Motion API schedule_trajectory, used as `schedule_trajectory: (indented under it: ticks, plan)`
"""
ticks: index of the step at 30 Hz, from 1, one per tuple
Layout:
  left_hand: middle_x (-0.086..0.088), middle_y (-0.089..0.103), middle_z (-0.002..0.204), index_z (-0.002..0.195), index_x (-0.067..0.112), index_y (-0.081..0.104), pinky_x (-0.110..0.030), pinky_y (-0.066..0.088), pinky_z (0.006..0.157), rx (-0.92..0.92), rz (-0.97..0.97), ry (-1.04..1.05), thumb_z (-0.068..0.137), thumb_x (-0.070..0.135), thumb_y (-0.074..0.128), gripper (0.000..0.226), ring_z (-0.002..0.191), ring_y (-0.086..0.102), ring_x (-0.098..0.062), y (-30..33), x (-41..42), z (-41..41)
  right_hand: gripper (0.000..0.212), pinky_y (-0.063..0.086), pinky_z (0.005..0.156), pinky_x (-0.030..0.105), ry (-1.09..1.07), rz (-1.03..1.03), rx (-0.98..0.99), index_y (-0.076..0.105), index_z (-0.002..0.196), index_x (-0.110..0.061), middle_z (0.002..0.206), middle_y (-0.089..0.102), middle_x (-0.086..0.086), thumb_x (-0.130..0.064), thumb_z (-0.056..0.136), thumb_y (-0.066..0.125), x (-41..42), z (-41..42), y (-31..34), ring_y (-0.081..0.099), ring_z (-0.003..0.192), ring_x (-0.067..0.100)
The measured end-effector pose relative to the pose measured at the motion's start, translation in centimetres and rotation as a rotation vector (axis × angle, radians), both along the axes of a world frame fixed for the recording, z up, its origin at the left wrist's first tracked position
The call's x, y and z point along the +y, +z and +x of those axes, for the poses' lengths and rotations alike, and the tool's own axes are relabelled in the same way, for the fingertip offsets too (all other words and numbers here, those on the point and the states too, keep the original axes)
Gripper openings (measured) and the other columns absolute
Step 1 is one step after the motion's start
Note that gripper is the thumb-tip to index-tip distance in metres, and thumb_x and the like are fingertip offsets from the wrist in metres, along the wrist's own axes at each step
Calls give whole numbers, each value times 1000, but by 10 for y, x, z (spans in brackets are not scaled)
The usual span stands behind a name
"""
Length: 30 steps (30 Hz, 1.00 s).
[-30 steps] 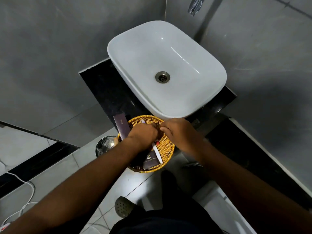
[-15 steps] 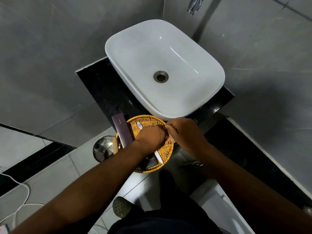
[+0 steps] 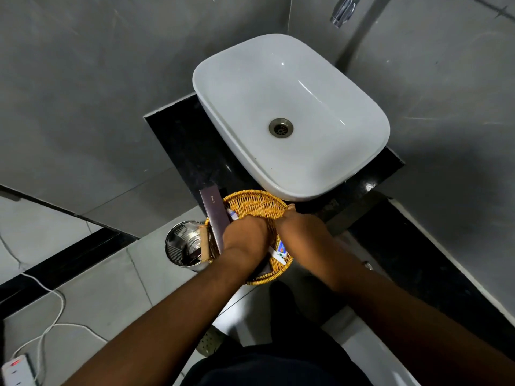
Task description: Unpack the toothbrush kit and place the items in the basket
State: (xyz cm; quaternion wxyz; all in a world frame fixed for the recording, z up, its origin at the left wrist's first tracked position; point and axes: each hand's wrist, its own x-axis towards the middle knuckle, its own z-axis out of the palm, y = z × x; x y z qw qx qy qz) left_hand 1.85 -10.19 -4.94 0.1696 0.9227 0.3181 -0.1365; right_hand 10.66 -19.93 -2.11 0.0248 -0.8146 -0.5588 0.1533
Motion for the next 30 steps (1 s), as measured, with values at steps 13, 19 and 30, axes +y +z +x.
schedule_trajectory:
  ticks: [13,19,30]
  plan:
    - [-12,61,115,115,11,65,-42,58,77,58,68,-154,94,15,49,27,95,67,-34,-3,2,-9,24,52,82,42,62,-559,-154,63,114,-9,117,66,8,-12,93,54,14,-42,-17,61,106,30]
    - [-13,38,150,123,17,59,-42,58,75,70,52,-179,93,18,49,31,98,67,-37,-5,7,-13,28,48,77,38,-16,-525,-125,59,119,-5,107,57,22,-10,96,44,9,-40,-24,58,109,34]
    - [-8,39,154,135,17,50,-45,57,84,-17,7,-230,89,27,56,47,114,62,-35,-16,14,-12,32,55,80,44,-82,-376,-182,52,122,3,124,56,22,-1,92,43,4,-38,-22,64,100,37]
